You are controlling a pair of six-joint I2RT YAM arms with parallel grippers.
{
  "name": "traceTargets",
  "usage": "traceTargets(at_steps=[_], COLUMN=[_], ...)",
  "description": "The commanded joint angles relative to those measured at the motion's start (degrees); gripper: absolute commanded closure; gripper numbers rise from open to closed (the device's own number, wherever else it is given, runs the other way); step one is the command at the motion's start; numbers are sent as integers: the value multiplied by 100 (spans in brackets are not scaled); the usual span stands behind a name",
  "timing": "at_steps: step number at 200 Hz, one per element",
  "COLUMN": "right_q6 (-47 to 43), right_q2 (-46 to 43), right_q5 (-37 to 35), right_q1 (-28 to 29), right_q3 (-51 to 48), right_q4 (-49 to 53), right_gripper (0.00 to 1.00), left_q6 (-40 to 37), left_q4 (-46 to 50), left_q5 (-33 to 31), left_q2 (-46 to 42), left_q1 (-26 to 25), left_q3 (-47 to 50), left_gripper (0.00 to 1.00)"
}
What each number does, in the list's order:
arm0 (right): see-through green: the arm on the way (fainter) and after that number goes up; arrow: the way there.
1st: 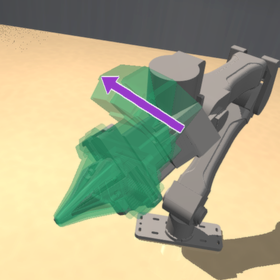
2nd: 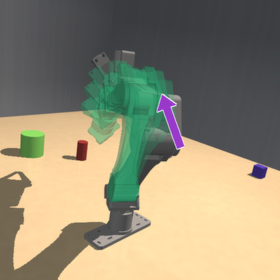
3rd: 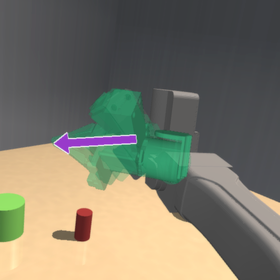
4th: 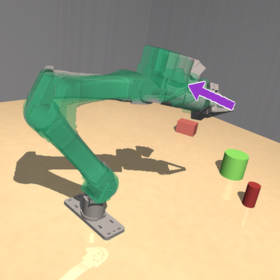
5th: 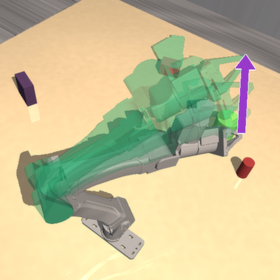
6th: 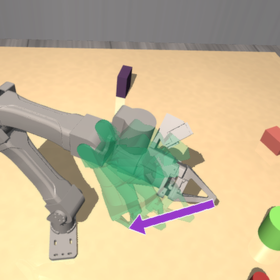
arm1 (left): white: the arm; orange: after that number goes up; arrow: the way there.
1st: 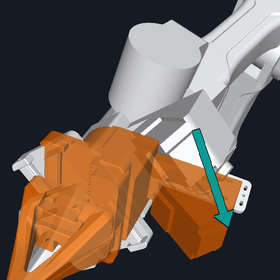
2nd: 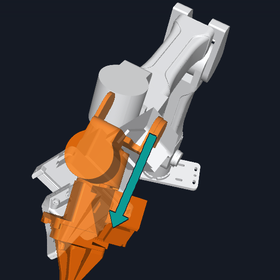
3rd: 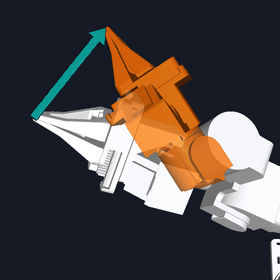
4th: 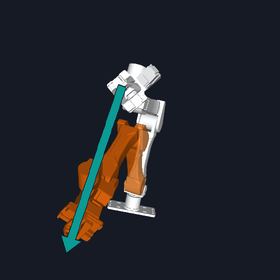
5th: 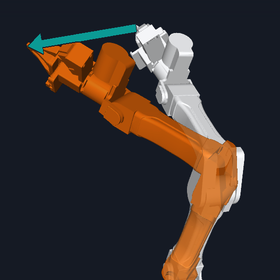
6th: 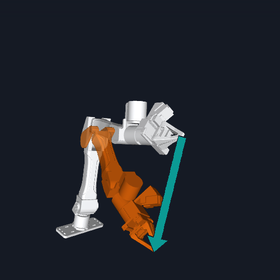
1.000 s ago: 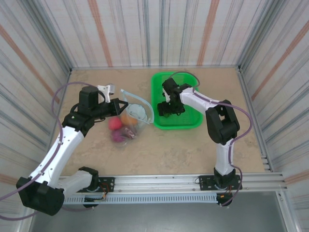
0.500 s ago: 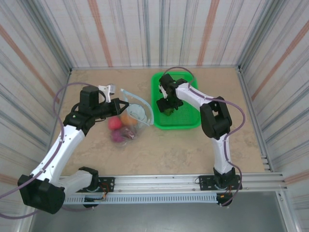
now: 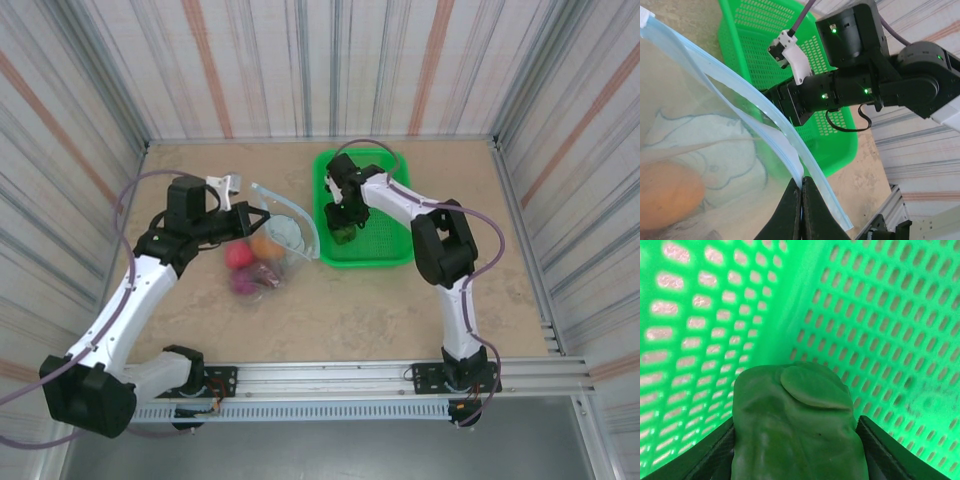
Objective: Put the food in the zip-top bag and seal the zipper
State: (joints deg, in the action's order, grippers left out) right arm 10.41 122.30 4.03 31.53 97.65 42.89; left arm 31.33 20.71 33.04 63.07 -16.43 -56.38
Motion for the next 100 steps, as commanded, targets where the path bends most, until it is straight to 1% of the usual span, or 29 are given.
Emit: traceTargets(at_steps=[1,14,28,44,61,81,100], right_q6=[434,546,588,641,663,664,675], right_q2=[-607,-935,-1405,-1989,-2578,-3192,-3722], right_q5=[124,-1,-86,-216,-256,-43,77], right_q1=[-57,-86,-85,-85,-94,-53,107], right_q3=[-428,-615,-844,-1071,-1202,-1283,-1300], right_q4=[-218,-302,-455,-602,-665,-745,-855], right_gripper=[46,49,49,49,50,49,49], left_q6=[119,149,285,383,368,276,166], left_q4=[-198,-263,-454,-558,-459,-264,-3], left_q5=[338,434,615,794,895,821,735], left_q2=[82,125,185,310,415,447,509], left_q1=[43,35,30,-66,-225,-411,-582], left_q3=[58,62,106,32,-165,-383,-594], left_gripper=[100,100,100,100,100,100,100])
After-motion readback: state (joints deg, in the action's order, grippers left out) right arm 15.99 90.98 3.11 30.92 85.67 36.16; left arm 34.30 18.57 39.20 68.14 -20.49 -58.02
